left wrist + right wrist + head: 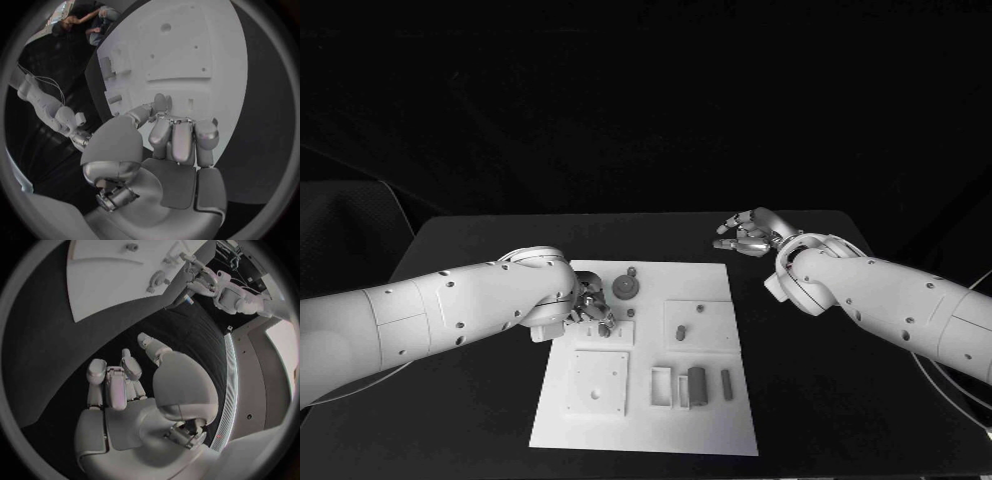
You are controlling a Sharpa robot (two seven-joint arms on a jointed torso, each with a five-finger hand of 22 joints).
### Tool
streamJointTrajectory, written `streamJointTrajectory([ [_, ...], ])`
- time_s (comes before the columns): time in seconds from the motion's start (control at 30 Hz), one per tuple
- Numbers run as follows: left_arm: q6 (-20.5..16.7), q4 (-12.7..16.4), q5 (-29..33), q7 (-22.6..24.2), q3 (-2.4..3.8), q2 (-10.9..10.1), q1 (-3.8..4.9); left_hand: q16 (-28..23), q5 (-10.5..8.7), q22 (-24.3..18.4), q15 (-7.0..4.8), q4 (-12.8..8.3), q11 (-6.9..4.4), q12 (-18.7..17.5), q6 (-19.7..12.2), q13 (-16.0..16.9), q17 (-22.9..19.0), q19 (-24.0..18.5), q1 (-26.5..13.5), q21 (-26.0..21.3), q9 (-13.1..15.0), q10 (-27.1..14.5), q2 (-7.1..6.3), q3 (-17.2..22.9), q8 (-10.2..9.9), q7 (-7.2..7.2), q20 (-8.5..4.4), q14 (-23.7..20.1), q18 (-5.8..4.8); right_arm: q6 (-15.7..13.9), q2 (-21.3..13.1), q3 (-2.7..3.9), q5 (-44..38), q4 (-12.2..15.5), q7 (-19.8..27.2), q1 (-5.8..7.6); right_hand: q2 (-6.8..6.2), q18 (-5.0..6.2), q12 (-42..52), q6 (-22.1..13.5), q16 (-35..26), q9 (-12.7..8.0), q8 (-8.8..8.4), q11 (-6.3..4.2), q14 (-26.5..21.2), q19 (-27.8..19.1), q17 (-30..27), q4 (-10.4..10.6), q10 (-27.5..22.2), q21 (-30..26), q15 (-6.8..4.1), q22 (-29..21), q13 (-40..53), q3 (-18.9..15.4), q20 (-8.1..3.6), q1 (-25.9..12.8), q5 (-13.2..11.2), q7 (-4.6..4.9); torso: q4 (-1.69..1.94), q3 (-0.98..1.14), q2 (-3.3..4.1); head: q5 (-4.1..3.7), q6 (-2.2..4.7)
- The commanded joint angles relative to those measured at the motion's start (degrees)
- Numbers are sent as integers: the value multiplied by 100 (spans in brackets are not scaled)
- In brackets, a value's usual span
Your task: Assemble the parts on the task board
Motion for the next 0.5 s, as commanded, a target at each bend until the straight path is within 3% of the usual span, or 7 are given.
streamJointTrajectory([
  [0.03,-110,5,92,85,1,4,-1,25,-38,9,-19,-64,-78,8,2,-10,-10,26,-27,659,3,-104,-9,38,-37,30,4,6,457,71,1,2,7,6,26,-4,-5,73,-31,74,17,6,34,4,-41,18,-5,28,-55,333,-6,-5,-8,-8,-5,-42,33,123,1,0,2,3,3],
  [0.5,-143,-44,384,86,1,2,-2,26,-47,9,-20,-54,-78,9,6,-10,-12,28,-57,658,7,-103,-13,6,-36,29,5,8,457,74,4,2,7,-2,25,-8,-4,73,-31,74,19,5,34,4,-39,17,-3,29,-55,332,-5,-6,-8,-8,-5,-45,33,122,-2,3,2,-1,2],
])
